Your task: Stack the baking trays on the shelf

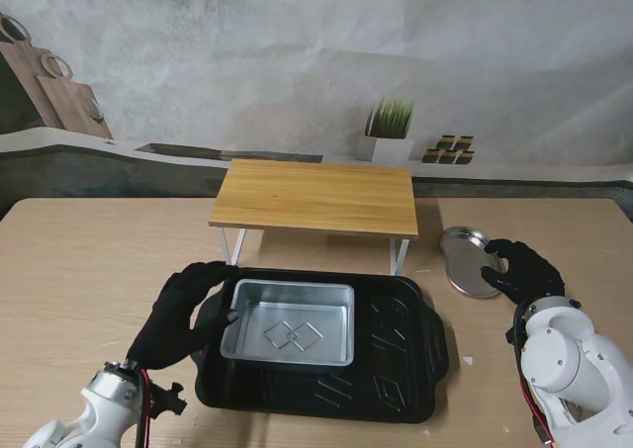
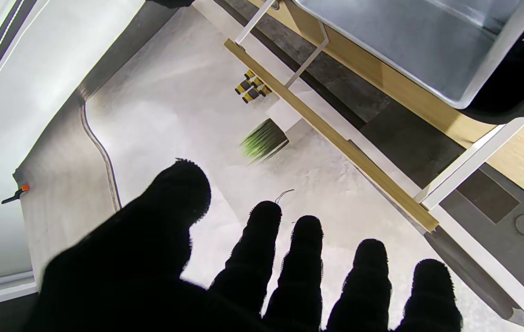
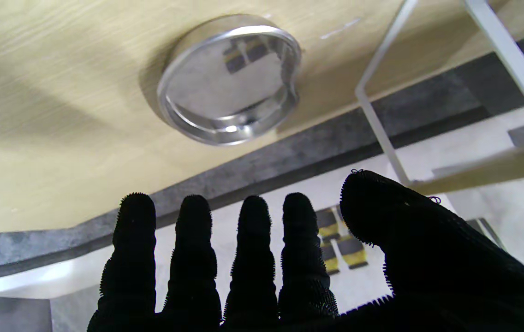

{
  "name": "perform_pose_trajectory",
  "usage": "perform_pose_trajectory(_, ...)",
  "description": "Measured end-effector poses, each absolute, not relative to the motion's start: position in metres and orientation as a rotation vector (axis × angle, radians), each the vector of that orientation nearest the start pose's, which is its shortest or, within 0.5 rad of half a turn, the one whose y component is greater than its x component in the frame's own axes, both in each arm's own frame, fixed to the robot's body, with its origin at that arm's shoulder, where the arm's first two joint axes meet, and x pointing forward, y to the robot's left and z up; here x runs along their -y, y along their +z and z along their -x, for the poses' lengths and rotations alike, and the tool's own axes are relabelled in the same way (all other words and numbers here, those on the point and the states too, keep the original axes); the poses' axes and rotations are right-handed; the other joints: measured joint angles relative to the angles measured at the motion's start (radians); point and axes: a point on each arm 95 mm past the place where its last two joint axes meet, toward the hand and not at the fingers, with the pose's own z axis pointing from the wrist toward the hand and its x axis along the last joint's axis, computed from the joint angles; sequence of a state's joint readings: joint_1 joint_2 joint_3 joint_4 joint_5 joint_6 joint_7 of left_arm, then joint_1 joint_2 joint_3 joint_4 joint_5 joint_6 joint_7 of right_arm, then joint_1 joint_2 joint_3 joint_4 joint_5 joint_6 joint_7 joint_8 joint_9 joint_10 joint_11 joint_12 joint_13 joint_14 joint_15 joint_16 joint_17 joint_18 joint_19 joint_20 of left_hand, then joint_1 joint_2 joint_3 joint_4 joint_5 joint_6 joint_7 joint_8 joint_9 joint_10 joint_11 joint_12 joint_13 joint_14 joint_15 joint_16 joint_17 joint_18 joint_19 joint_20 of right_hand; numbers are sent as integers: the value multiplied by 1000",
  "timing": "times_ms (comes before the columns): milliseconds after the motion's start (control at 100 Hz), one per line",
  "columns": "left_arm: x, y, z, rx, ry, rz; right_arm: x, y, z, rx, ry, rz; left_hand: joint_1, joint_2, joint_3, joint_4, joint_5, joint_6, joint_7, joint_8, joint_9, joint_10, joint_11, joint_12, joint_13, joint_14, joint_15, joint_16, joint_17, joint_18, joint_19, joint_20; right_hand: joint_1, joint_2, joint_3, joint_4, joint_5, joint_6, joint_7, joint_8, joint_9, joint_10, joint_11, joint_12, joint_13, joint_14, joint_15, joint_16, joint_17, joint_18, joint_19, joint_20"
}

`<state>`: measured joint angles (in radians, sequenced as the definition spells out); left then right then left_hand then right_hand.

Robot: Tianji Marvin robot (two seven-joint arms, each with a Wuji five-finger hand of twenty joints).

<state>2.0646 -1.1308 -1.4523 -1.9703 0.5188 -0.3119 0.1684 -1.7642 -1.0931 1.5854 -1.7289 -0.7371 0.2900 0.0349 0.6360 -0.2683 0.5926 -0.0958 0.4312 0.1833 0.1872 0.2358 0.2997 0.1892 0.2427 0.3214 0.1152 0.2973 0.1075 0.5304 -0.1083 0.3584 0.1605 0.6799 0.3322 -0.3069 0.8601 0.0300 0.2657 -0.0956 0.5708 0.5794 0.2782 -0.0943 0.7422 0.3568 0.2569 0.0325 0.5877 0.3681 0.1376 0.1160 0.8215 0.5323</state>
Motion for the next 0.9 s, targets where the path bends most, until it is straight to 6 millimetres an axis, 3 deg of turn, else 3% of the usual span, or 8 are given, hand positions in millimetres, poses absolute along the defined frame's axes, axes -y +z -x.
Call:
perform_pose_trajectory(260, -10, -292, -274, -1024, -2111, 1509, 154, -330, -387, -972, 1097, -1692, 0, 0, 0, 0, 0, 8, 0, 0, 1, 4, 0, 0, 0, 0, 0, 0, 0, 0, 0, 0, 0, -25, 41, 0, -12, 1, 21, -25, 0, 1, 10, 7, 21, 0, 26, 15, 22, 0, 48, -13)
perform_pose_trajectory(360, -10, -293, -273, -1024, -2103, 1502, 157, -338, -393, -955, 1037, -1695, 0, 0, 0, 0, 0, 9, 0, 0, 1, 4, 0, 0, 0, 0, 0, 0, 0, 0, 0, 0, -1, -25, 42, 0, -35, 45, 30, -49, -2, 27, 35, 17, 21, 11, 59, 33, 39, 0, 94, -13)
perform_pose_trajectory(480, -10, -293, -272, -1021, -2102, 1502, 159, -346, -400, -956, 984, -1701, 0, 0, 0, 0, 0, 9, 0, 0, 2, 8, 0, 0, 0, 0, 0, 0, 0, 0, 0, 1, -2, -41, 41, 0, -55, 76, 48, -74, -28, 50, 66, 27, 21, 21, 90, 48, 48, 0, 147, -14)
perform_pose_trajectory(660, -11, -294, -271, -1017, -2093, 1499, 164, -357, -413, -963, 944, -1699, 0, 0, 0, 0, 0, 10, 0, 0, 2, 9, 0, 0, 0, 0, 0, 0, 0, 0, 0, 1, -14, -39, 41, 0, -80, 101, 69, -95, -68, 52, 78, 27, 21, 21, 119, 60, 57, -3, 183, -14)
perform_pose_trajectory(900, -14, -296, -267, -1008, -2074, 1483, 171, -365, -425, -957, 869, -1694, 0, 0, 0, 0, 0, 10, 0, 0, 2, 9, 0, 0, 0, 0, 0, 0, 0, 0, 0, 1, -14, -55, 41, 0, -38, 102, 86, -122, -78, 62, 142, 41, 19, 21, 225, 109, 74, -32, 284, 8)
